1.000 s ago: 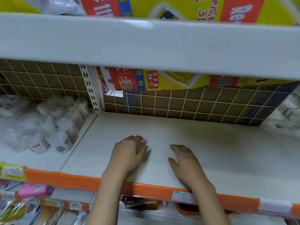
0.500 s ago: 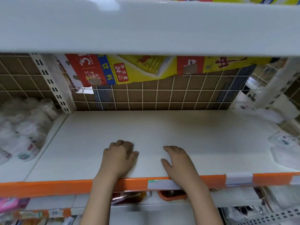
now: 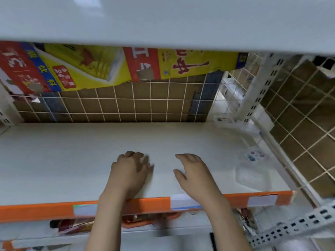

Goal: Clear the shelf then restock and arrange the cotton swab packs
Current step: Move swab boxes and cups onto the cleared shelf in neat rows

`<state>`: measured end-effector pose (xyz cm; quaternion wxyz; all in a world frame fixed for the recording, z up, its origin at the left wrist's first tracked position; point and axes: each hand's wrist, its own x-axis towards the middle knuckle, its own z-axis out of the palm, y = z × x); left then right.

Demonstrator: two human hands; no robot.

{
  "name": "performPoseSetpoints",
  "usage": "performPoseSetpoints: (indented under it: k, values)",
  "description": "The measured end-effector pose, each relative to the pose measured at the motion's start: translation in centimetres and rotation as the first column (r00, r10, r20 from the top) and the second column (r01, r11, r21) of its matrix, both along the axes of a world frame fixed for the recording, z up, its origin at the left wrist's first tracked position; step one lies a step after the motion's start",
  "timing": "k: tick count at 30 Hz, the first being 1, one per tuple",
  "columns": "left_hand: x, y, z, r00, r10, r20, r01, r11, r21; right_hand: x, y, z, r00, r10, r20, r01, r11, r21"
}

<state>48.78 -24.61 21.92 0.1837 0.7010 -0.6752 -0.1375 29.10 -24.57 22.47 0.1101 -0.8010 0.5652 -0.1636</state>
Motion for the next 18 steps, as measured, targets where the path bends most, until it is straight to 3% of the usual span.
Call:
performPoseSetpoints:
  k: [10, 18]
  values:
    - [-8.0, -0.2, -0.4, 0.997, -0.041, 0.058, 0.040, 0.999, 0.011, -13.1, -2.9, 0.2, 0.980, -0.199, 0.028, 0.200, 0.979, -0.028]
    - [-10.8, -0.8, -0.6, 0.990, -0.089, 0.109, 0.086, 0.996, 0.036, -18.5, -9.1, 1.1, 0.941, -0.336, -0.050, 0.339, 0.934, 0.114]
